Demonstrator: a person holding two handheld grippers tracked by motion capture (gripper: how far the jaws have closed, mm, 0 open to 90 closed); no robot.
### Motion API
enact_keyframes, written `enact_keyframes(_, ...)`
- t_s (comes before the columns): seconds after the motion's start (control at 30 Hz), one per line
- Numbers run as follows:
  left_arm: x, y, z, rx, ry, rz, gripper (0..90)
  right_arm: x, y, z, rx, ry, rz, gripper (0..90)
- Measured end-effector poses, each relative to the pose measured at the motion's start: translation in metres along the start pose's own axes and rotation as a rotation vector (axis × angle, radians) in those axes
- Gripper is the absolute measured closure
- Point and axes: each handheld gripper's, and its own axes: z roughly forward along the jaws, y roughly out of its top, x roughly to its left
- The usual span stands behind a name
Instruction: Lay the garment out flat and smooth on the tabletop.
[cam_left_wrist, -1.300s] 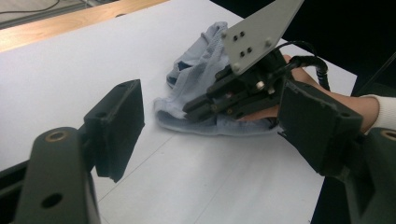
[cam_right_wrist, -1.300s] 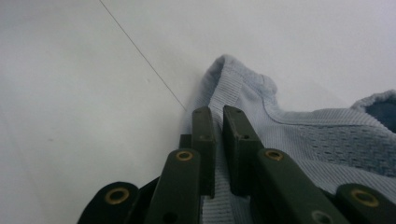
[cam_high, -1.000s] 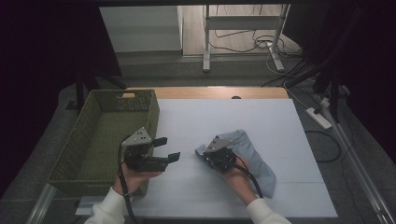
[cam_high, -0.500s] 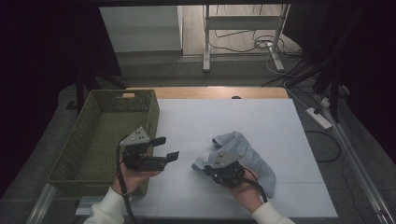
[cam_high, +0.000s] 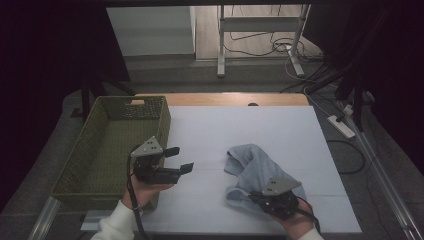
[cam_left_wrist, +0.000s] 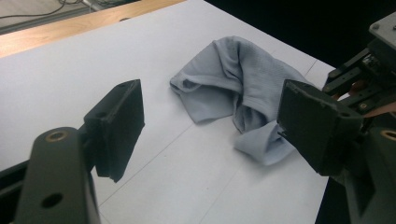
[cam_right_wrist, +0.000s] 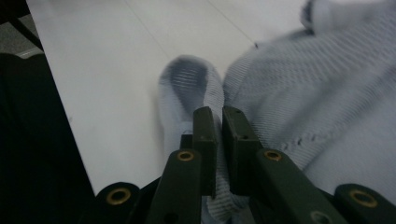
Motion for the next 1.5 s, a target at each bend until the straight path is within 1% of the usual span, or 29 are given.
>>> enact_keyframes(0.13,-0.002,0.000,0.001,0.005,-0.001,0.008,23.8,-0.006,-0.018,-0.017,0.014,-0.028,0.032,84.0)
enact_keyframes(0.23,-0.004,0.001,0.003,0.008,-0.003,0.011,23.8,-0.014,-0.030,-0.029,0.032,-0.075,0.037,84.1)
enact_keyframes(0.27,-0.004,0.001,0.004,0.011,-0.004,0.013,23.8,-0.017,-0.034,-0.031,0.035,-0.084,0.043,84.1)
enact_keyframes(0.3,-0.005,0.001,0.005,0.014,-0.005,0.014,23.8,-0.024,-0.039,-0.034,0.058,-0.118,0.040,84.1)
enact_keyframes(0.33,-0.005,0.001,0.006,0.014,-0.005,0.014,23.8,-0.024,-0.039,-0.034,0.058,-0.118,0.040,84.1)
enact_keyframes(0.37,-0.006,0.001,0.007,0.015,-0.007,0.015,23.7,-0.031,-0.044,-0.035,0.092,-0.158,0.029,84.0)
enact_keyframes(0.4,-0.006,0.001,0.008,0.017,-0.008,0.017,23.7,-0.031,-0.044,-0.035,0.092,-0.158,0.029,84.0)
enact_keyframes(0.43,-0.007,0.001,0.008,0.020,-0.010,0.018,23.7,-0.038,-0.049,-0.036,0.110,-0.183,0.044,84.0)
enact_keyframes(0.47,-0.007,0.001,0.009,0.022,-0.011,0.019,23.7,-0.038,-0.049,-0.036,0.110,-0.183,0.044,84.0)
enact_keyframes(0.57,-0.007,0.000,0.010,0.025,-0.012,0.019,23.7,-0.047,-0.054,-0.037,0.116,-0.208,0.065,84.0)
enact_keyframes(0.67,-0.008,0.000,0.012,0.029,-0.014,0.023,23.8,-0.052,-0.056,-0.037,0.115,-0.218,0.086,83.9)
enact_keyframes(0.73,-0.009,-0.001,0.015,0.035,-0.015,0.024,23.8,-0.051,-0.055,-0.035,0.117,-0.218,0.083,83.9)
enact_keyframes(0.8,-0.010,-0.002,0.018,0.043,-0.020,0.029,23.8,-0.050,-0.054,-0.033,0.115,-0.214,0.069,83.8)
enact_keyframes(0.9,-0.012,-0.004,0.024,0.060,-0.023,0.038,23.8,-0.050,-0.055,-0.033,0.110,-0.210,0.077,83.5)
enact_keyframes(0.97,-0.015,-0.004,0.027,0.073,-0.021,0.055,23.8,-0.051,-0.056,-0.034,0.096,-0.201,0.089,83.1)
enact_keyframes(1.03,-0.018,-0.004,0.029,0.072,-0.035,0.056,23.8,-0.051,-0.057,-0.034,0.086,-0.195,0.094,82.1)
enact_keyframes(1.1,-0.021,-0.004,0.032,0.086,-0.037,0.066,23.6,-0.049,-0.055,-0.037,0.070,-0.181,0.090,75.3)
enact_keyframes(1.13,-0.022,-0.005,0.034,0.091,-0.038,0.069,23.6,-0.049,-0.055,-0.037,0.070,-0.181,0.090,75.3)
enact_keyframes(1.17,-0.022,-0.005,0.034,0.092,-0.041,0.071,23.5,-0.045,-0.051,-0.041,0.040,-0.171,0.083,66.9)
enact_keyframes(1.2,-0.023,-0.005,0.035,0.093,-0.043,0.073,23.5,-0.045,-0.051,-0.041,0.040,-0.171,0.083,66.9)
enact_keyframes(1.23,-0.024,-0.005,0.035,0.095,-0.043,0.074,23.5,-0.039,-0.044,-0.048,-0.009,-0.162,0.078,60.5)
enact_keyframes(1.27,-0.024,-0.005,0.036,0.095,-0.044,0.076,23.5,-0.036,-0.040,-0.051,-0.042,-0.155,0.076,58.5)
enact_keyframes(1.3,-0.025,-0.004,0.036,0.094,-0.045,0.077,23.5,-0.036,-0.040,-0.051,-0.042,-0.155,0.076,58.5)
enact_keyframes(1.33,-0.025,-0.004,0.035,0.093,-0.046,0.077,23.5,-0.032,-0.035,-0.055,-0.072,-0.150,0.067,56.5)
enact_keyframes(1.37,-0.025,-0.004,0.035,0.093,-0.045,0.076,23.5,-0.027,-0.030,-0.057,-0.100,-0.156,0.059,53.7)
enact_keyframes(1.4,-0.025,-0.004,0.035,0.093,-0.046,0.076,23.5,-0.019,-0.020,-0.058,-0.136,-0.160,0.037,50.6)
enact_keyframes(1.43,-0.024,-0.004,0.035,0.092,-0.046,0.075,23.5,-0.019,-0.020,-0.058,-0.136,-0.160,0.037,50.6)
enact_keyframes(1.5,-0.024,-0.004,0.035,0.091,-0.046,0.073,23.5,-0.012,-0.011,-0.055,-0.155,-0.166,0.018,47.5)
